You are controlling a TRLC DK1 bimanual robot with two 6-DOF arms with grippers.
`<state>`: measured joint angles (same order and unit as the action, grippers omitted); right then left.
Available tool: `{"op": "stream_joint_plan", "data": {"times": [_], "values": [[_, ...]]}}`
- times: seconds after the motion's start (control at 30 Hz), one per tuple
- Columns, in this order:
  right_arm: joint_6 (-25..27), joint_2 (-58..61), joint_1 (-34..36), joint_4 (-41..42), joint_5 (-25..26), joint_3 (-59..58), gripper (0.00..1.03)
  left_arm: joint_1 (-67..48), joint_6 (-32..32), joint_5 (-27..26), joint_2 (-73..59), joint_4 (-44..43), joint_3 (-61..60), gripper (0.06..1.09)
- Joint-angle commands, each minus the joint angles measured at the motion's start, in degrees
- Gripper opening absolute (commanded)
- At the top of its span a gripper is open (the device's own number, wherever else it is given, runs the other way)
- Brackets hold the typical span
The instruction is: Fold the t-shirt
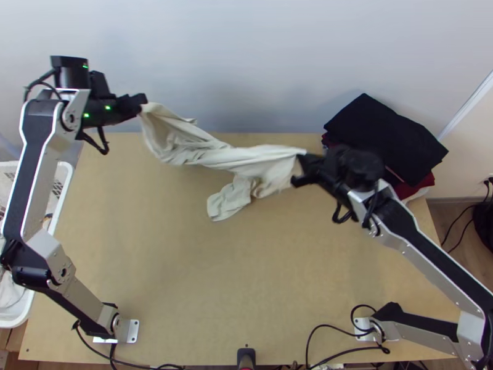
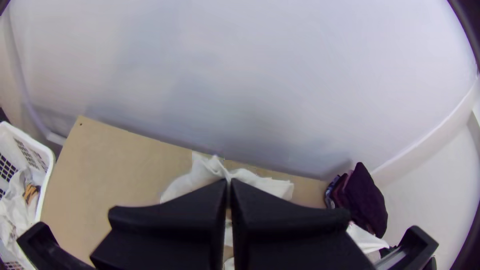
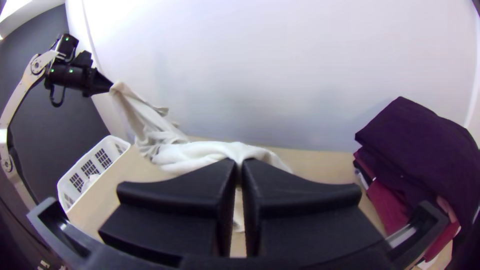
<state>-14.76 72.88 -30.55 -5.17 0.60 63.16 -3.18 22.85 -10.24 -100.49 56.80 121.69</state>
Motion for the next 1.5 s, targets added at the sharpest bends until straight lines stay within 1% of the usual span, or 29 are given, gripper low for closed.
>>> {"op": "stream_joint_plan", "data": {"times": [0.0, 0.17, 0.33, 0.43, 0.57, 0.67, 0.77, 0.87, 1.0, 1.2, 1.37, 1.4, 1.47], "values": [[0.0, 0.6, 0.4, -2.0, 0.2, -0.1, 0.03, 2.0, 2.1, 0.5, 2.9, 1.5, -3.4, 0.1], [0.0, -3.2, -0.2, -3.0, 0.2, -2.8, 0.03, 2.8, 1.2, -0.5, 9.7, 0.6, -16.3, 0.1], [0.2, -7.8, -0.9, -5.6, 0.0, -3.4, 0.03, 2.7, -2.4, -4.3, 18.0, 0.5, -29.0, 0.1], [0.4, -9.6, -0.8, -5.8, -0.2, -4.4, 0.03, 1.6, -4.7, -4.3, 21.2, 0.0, -37.8, 0.1], [0.7, -9.5, -0.5, -5.7, -0.3, -6.0, 0.03, 1.9, -5.4, -4.1, 22.8, -6.9, -48.7, 0.1], [0.7, -9.4, -0.4, -5.3, -0.3, -7.1, 0.03, 1.9, -5.6, -4.0, 20.9, -10.4, -51.6, 0.1], [0.7, -8.9, 0.0, -5.0, -0.2, -7.7, 0.03, 1.3, -5.9, -4.1, 16.7, -11.1, -49.2, 0.1], [0.7, -8.4, 0.3, -4.0, -0.2, -8.5, 0.03, 1.2, -5.8, -4.1, 10.9, -12.4, -43.1, 0.1], [0.7, -7.1, 0.5, -2.5, -0.2, -9.4, 0.03, 1.1, -3.0, -4.2, 1.7, -12.9, -29.1, 0.1], [0.4, -5.2, 0.5, -0.4, -0.2, -10.4, 0.03, -0.6, 1.1, -4.2, -13.5, -11.4, -7.4, 0.1], [0.1, -3.9, 0.5, 0.2, -0.2, -10.6, 0.03, -2.4, 2.5, -3.9, -25.3, -10.9, 3.7, 0.11], [0.1, -3.8, 0.4, 0.2, -0.2, -10.6, 0.03, -2.8, 2.4, -3.9, -27.0, -10.9, 4.7, 0.2], [0.0, -3.7, 0.1, 0.2, -0.2, -10.7, 0.03, -3.5, 2.2, -3.9, -29.7, -10.9, 5.3, 0.48]]}}
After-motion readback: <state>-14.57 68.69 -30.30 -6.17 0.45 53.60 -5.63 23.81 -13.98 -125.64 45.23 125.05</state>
